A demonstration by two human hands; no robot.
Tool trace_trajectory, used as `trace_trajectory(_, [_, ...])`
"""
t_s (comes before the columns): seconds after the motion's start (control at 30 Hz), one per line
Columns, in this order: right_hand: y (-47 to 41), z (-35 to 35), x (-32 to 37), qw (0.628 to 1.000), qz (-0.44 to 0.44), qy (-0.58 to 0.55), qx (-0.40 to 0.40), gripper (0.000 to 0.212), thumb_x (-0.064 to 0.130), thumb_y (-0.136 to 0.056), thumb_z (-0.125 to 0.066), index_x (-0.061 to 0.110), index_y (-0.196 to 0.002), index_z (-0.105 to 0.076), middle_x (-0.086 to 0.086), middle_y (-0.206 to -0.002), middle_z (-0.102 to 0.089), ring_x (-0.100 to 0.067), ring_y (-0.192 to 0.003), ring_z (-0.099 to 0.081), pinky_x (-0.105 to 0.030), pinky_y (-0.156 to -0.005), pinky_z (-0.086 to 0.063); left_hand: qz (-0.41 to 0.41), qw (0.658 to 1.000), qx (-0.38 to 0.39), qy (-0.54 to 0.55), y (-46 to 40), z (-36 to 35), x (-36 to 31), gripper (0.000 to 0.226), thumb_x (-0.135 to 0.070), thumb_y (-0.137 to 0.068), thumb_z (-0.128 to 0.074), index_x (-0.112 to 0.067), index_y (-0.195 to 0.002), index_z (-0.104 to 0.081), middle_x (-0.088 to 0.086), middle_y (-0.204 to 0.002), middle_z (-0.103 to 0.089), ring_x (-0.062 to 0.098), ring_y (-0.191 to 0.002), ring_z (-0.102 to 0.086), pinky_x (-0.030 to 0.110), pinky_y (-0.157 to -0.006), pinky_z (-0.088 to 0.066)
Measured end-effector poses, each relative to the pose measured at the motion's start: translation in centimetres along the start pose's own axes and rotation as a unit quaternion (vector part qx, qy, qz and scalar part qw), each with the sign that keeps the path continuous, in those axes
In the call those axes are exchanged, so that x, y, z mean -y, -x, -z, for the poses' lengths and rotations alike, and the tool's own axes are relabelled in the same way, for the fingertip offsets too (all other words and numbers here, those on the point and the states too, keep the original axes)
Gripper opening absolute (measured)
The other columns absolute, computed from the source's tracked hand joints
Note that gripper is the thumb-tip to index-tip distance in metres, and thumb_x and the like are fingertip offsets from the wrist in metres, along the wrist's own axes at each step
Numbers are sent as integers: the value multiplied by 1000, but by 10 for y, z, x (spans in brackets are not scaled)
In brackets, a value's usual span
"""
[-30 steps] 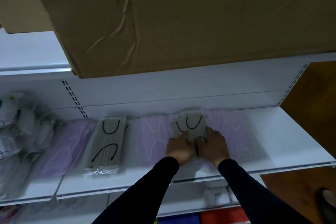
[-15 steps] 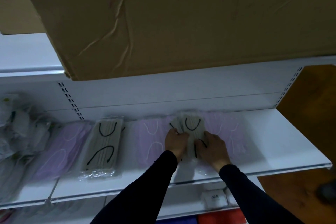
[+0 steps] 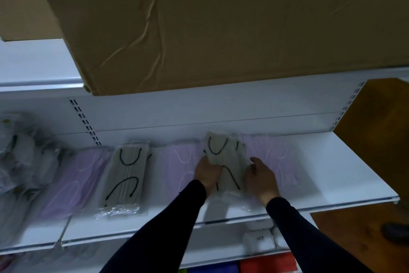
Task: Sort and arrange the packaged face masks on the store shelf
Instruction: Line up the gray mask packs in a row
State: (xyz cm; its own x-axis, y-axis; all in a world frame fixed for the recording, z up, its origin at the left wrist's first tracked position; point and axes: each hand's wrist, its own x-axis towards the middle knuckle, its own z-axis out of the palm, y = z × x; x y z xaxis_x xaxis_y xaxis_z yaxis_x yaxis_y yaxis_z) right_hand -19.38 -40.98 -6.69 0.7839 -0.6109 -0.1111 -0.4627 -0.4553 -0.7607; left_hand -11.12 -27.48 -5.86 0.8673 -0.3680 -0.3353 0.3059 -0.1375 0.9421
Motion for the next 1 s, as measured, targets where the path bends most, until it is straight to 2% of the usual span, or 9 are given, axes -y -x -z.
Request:
trace_trajectory(0.13, [-4,-6,6,996,16,93,7,35,36,-89,-59,5,-104,-60,-13,-90,-63,-32,-90,-61,-37,-78,-49,14,998,-63,-18,-21,45,18,58,-22,-52,-63,1,-105,-65,21,-105,-69,35,-95,-68,56,-84,-55])
trace_trajectory(0.23, [-4,-13,17,993,25,113,2,24,30,-84,-63,7,-81,-57,-11,-83,-60,-31,-87,-59,-36,-78,-48,17,991,-56,-120,-21,55,23,55,-31,-56,-59,-5,-103,-66,13,-102,-70,28,-93,-67,43,-85,-57])
trace_trajectory(0.33, [-4,-21,24,995,35,85,-24,19,25,-83,-63,7,-89,-60,-13,-88,-60,-30,-85,-57,-31,-69,-43,13,971,-55,-232,-12,54,26,28,-27,-76,-58,-11,-96,-68,5,-97,-71,18,-89,-65,26,-74,-51])
trace_trajectory(0.43, [-1,-20,35,997,23,-66,-20,12,15,-84,-64,16,-89,-54,-3,-83,-59,-22,-79,-56,-10,-54,-38,-13,962,-54,-267,-8,52,29,21,-30,-80,-56,-15,-87,-69,1,-91,-71,16,-89,-66,25,-75,-47])
trace_trajectory(0.5, [0,-21,41,991,-12,-136,0,22,16,-84,-68,19,-96,-50,3,-84,-56,-16,-84,-54,-11,-64,-40,-18,960,-45,-277,-8,52,27,21,-30,-81,-56,-13,-83,-69,3,-88,-72,17,-88,-66,26,-73,-46])
trace_trajectory(0.57, [-3,-24,41,979,-59,-194,36,30,25,-76,-73,9,-99,-63,-1,-93,-66,-21,-92,-62,-27,-80,-49,-21,961,-42,-274,-7,53,23,25,-31,-76,-56,-10,-81,-69,6,-87,-72,20,-87,-66,27,-73,-47])
trace_trajectory(0.67, [-4,-25,39,960,-90,-254,82,20,12,-75,-69,-4,-87,-72,-19,-92,-74,-22,-80,-66,-38,-74,-54,-8,977,-30,-212,-2,57,19,37,-34,-61,-52,-7,-80,-71,9,-86,-74,24,-87,-68,39,-83,-56])
trace_trajectory(0.8, [-3,-22,37,969,-51,-226,82,13,6,-83,-60,4,-92,-69,-17,-97,-72,-21,-78,-64,-32,-72,-52,11,997,14,-74,6,62,11,41,-17,-59,-57,-3,-96,-71,14,-100,-72,30,-97,-68,42,-87,-55])
trace_trajectory(1.0, [-7,-8,40,955,-48,-293,-5,17,7,-87,-53,5,-103,-59,-11,-93,-65,-21,-75,-58,-29,-63,-49,56,979,57,187,10,78,-10,30,7,-89,-46,-4,-112,-62,16,-106,-69,28,-86,-69,36,-69,-60])
